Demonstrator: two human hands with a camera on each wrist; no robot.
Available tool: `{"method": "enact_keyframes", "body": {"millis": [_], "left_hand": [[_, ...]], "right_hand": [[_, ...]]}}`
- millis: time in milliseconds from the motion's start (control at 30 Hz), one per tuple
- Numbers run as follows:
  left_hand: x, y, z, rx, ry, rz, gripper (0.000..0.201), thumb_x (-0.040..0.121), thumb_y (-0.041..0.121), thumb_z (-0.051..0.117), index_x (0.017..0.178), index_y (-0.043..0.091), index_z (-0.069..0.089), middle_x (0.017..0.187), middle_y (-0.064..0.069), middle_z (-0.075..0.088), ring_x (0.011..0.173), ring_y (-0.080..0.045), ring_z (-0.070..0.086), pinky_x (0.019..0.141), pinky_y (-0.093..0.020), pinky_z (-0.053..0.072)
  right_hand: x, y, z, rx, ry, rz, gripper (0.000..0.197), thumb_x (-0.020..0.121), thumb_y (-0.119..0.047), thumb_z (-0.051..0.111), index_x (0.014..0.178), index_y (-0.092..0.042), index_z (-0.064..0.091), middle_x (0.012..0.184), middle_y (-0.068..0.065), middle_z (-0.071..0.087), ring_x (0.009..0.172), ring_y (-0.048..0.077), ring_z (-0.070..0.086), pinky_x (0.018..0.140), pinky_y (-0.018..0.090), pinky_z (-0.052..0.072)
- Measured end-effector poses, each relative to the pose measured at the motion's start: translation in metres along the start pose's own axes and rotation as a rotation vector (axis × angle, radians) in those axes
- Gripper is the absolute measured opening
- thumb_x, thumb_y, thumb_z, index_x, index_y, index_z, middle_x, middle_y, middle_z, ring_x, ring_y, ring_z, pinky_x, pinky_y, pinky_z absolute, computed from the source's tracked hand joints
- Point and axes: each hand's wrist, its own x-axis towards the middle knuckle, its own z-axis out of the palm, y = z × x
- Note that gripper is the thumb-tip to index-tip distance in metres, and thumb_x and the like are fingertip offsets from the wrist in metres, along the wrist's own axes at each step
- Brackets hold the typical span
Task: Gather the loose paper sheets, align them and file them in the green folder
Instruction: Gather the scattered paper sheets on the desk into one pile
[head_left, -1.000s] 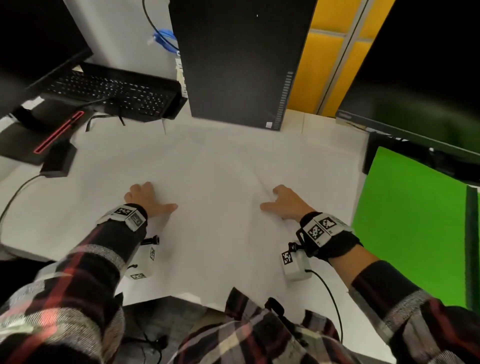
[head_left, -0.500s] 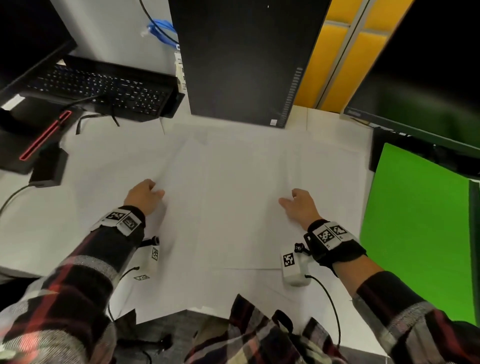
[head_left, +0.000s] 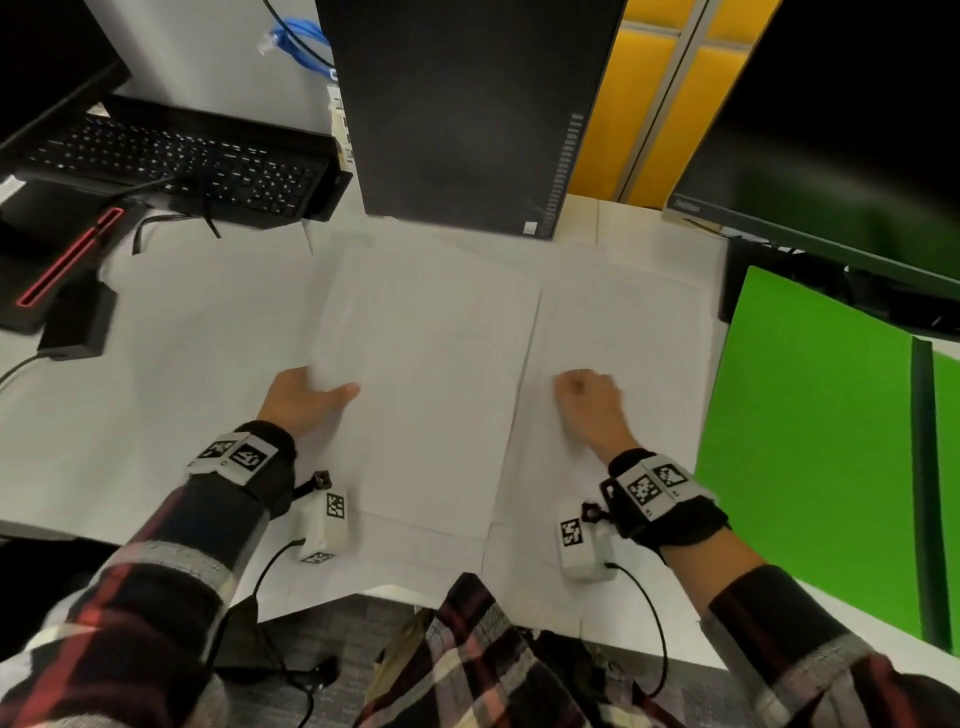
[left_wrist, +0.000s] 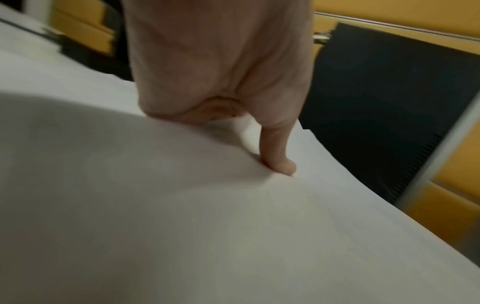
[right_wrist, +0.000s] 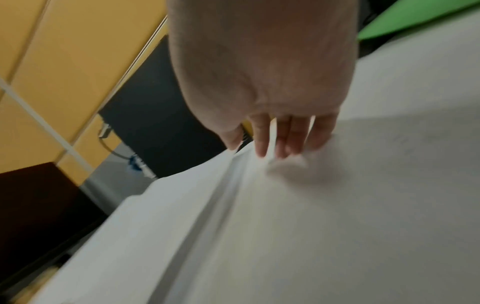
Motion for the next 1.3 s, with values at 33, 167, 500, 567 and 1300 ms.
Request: {"method": "enact_keyframes", "body": {"millis": [33, 167, 500, 567, 1300], "left_hand": [[-0.001, -0.001, -0.006, -0.036, 0.008, -0.023, 0.039, 0.085, 0.016, 0.065, 0.116, -0.006, 0.057, 0.107, -0.016, 0.061, 0.100, -0.029, 0.058, 0.081, -0.029, 0.038], [0.002, -0.010, -0.024, 0.003, 0.022, -0.065, 0.045, 0.086, 0.018, 0.063, 0.122, -0.006, 0.054, 0.126, -0.023, 0.057, 0.117, -0.036, 0.054, 0.089, -0.033, 0.038], [-0.009, 0.002, -0.002, -0.110, -0.001, -0.119, 0.042, 0.092, 0.021, 0.054, 0.125, -0.004, 0.051, 0.127, -0.021, 0.056, 0.118, -0.036, 0.053, 0.094, -0.034, 0.039], [-0.011, 0.003, -0.003, -0.129, -0.006, -0.149, 0.045, 0.092, 0.023, 0.053, 0.127, -0.004, 0.049, 0.129, -0.019, 0.055, 0.119, -0.035, 0.052, 0.096, -0.035, 0.039], [-0.028, -0.003, 0.006, -0.063, 0.064, -0.041, 0.049, 0.089, 0.020, 0.058, 0.131, 0.000, 0.045, 0.132, -0.015, 0.053, 0.121, -0.032, 0.050, 0.105, -0.041, 0.038]], "right_hand": [[0.005, 0.009, -0.011, -0.095, 0.102, 0.077, 0.036, 0.093, -0.031, 0.045, 0.120, -0.009, 0.056, 0.124, 0.015, 0.049, 0.118, 0.033, 0.045, 0.098, 0.039, 0.035], [0.013, 0.029, -0.039, -0.190, 0.231, 0.308, 0.059, 0.084, -0.029, 0.056, 0.132, 0.000, 0.039, 0.138, 0.020, 0.032, 0.129, 0.037, 0.030, 0.105, 0.045, 0.029], [0.028, 0.033, -0.032, 0.200, 0.322, 0.140, 0.038, 0.094, -0.006, 0.043, 0.131, 0.004, 0.044, 0.132, 0.025, 0.051, 0.120, 0.036, 0.050, 0.095, 0.033, 0.041], [0.029, 0.034, -0.035, 0.247, 0.358, 0.117, 0.033, 0.094, -0.007, 0.044, 0.123, 0.005, 0.052, 0.125, 0.026, 0.057, 0.113, 0.037, 0.055, 0.090, 0.034, 0.044], [0.034, 0.027, -0.038, 0.264, -0.121, -0.014, 0.018, 0.090, -0.001, 0.045, 0.082, -0.001, 0.061, 0.079, 0.009, 0.058, 0.073, 0.024, 0.057, 0.051, 0.017, 0.047]]}}
